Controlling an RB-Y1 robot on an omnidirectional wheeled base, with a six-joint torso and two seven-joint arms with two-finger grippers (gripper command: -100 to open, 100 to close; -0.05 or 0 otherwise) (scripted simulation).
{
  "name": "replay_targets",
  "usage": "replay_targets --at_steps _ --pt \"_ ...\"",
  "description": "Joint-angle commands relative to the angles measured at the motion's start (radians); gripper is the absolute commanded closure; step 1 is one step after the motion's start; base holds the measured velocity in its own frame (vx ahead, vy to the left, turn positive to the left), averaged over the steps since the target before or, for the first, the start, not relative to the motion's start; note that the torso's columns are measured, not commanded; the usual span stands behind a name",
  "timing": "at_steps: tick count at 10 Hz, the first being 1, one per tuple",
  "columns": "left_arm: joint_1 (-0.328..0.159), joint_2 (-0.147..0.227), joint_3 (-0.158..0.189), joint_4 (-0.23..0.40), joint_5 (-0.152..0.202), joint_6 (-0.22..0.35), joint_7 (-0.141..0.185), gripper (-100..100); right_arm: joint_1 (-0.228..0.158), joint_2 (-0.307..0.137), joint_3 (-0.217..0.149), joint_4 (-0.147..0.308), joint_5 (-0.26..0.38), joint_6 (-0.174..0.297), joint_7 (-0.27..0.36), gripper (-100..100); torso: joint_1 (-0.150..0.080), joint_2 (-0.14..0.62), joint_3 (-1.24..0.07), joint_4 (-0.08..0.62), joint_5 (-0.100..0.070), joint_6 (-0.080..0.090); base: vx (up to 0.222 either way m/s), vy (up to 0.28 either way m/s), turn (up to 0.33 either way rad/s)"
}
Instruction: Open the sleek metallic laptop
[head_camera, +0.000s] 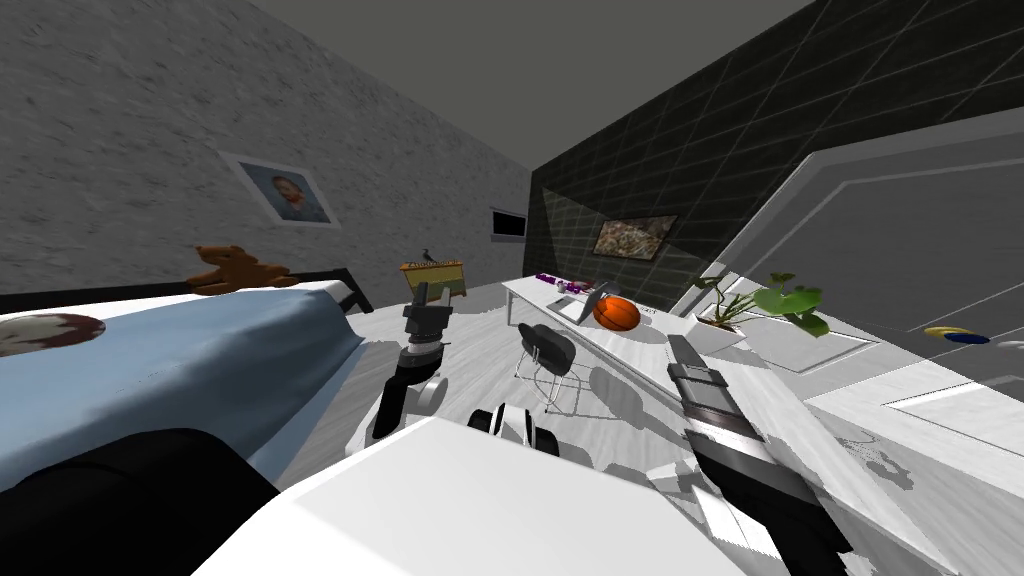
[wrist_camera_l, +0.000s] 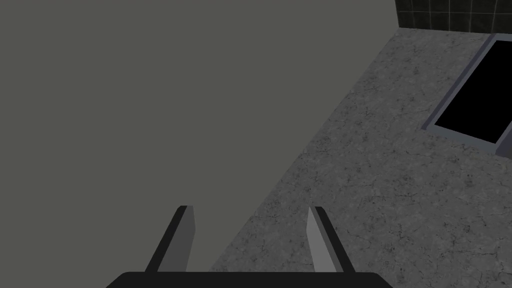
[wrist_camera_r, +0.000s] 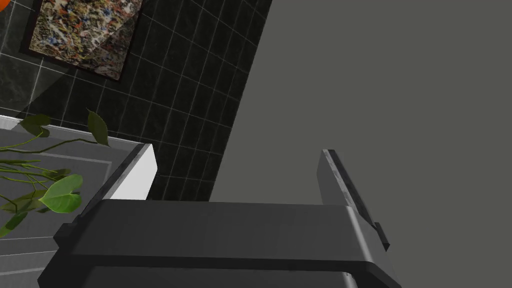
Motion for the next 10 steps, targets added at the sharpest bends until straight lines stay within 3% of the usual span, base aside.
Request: replay_targets --at_steps 1,3,4,6,7,9,10 --pt "0.000 0.000 0.000 0.000 0.000 0.000 0.000 0 0.023 -0.006 -0.054 0.017 0.031 0.027 0.056 -100 -0.002 0.001 0.001 0.000 -0.001 0.000 0.016 0.145 0.044" --pt "0.000 0.000 0.000 0.000 0.000 0.000 0.000 0 0.047 -0.012 -0.116 0.045 0.070 0.062 0.123 -100 -0.010 -0.001 0.000 0.000 -0.003 0.000 0.056 0.131 0.200" --pt "0.000 0.000 0.000 0.000 0.000 0.000 0.000 0 0.047 -0.012 -0.123 0.045 0.070 0.062 0.123 -100 -0.004 -0.002 -0.001 0.000 -0.002 0.000 0.052 0.120 0.072" --pt "0.000 0.000 0.000 0.000 0.000 0.000 0.000 0 0.075 -0.015 -0.191 0.076 0.108 0.098 0.187 -100 -0.004 0.001 0.001 0.000 -0.001 0.000 0.070 0.129 0.226" --pt "0.000 0.000 0.000 0.000 0.000 0.000 0.000 0 0.075 -0.015 -0.194 0.076 0.108 0.098 0.197 -100 -0.002 -0.001 0.000 0.000 -0.001 -0.001 0.061 0.118 0.101" --pt "0.000 0.000 0.000 0.000 0.000 0.000 0.000 0 0.104 -0.017 -0.261 0.112 0.144 0.136 0.264 -100 -0.004 0.001 0.001 0.000 -0.001 0.000 0.083 0.135 0.230" --pt "0.000 0.000 0.000 0.000 0.000 0.000 0.000 0 0.104 -0.017 -0.266 0.112 0.144 0.136 0.277 -100 -0.002 -0.001 0.000 0.000 -0.001 0.000 0.078 0.097 0.085"
